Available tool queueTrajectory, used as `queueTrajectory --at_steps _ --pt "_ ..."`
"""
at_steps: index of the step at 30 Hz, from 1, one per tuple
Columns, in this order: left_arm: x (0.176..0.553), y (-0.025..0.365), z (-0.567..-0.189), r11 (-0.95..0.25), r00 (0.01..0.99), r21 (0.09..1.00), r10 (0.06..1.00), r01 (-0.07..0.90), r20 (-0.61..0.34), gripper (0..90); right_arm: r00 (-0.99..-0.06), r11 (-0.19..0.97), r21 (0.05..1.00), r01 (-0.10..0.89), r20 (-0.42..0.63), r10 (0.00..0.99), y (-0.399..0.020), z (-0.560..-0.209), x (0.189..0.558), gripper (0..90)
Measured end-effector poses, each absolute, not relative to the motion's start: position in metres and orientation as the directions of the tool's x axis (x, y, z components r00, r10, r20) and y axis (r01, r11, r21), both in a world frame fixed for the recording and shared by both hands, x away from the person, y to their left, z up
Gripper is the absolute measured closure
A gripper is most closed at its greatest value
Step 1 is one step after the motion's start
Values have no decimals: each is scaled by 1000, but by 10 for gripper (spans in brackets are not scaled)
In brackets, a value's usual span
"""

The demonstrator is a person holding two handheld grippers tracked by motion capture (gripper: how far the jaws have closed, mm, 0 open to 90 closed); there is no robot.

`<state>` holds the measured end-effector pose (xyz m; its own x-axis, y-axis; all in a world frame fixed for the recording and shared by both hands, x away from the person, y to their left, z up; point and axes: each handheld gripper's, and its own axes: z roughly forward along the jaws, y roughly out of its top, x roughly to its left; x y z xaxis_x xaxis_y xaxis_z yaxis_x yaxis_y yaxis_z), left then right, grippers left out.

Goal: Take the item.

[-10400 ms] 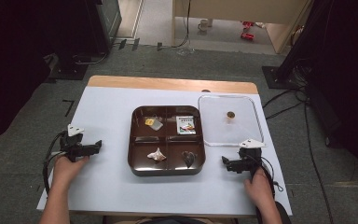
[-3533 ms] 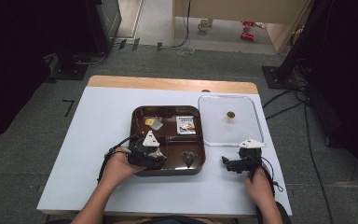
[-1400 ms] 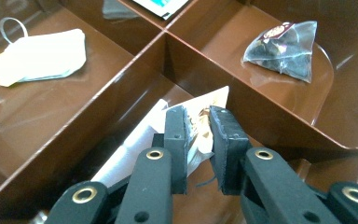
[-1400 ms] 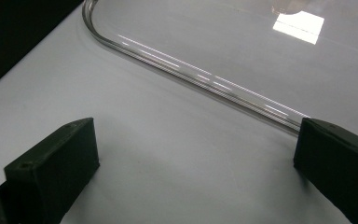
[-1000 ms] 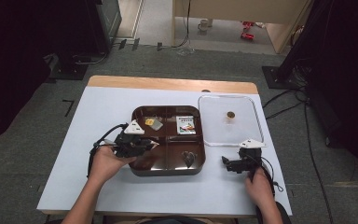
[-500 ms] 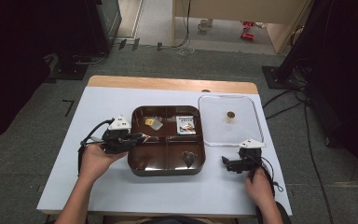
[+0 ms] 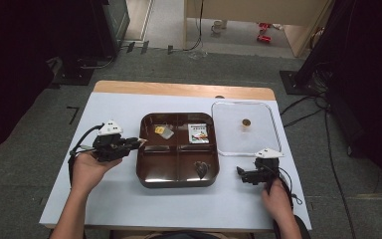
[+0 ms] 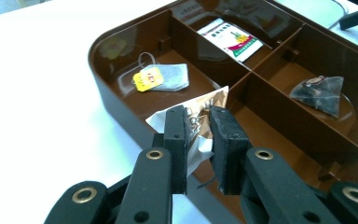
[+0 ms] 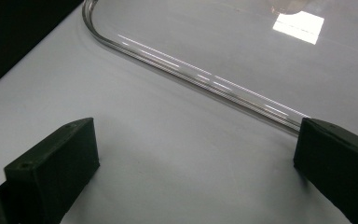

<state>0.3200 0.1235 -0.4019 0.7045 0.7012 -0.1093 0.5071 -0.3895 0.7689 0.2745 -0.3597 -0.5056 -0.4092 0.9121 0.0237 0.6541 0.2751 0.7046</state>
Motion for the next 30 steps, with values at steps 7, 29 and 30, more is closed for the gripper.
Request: queueTrajectory --at_steps 7,29,30 --pt "323 137 -405 -377 680 759 724 531 -116 783 -409 275 705 654 24 912 -360 -506 275 0" --pt "342 159 -436 -346 606 699 780 626 -156 783 -409 275 704 654 24 912 -360 -506 275 0" --pt "343 160 -437 -346 603 697 782 629 -156 783 -409 275 704 655 24 912 -360 -506 275 0"
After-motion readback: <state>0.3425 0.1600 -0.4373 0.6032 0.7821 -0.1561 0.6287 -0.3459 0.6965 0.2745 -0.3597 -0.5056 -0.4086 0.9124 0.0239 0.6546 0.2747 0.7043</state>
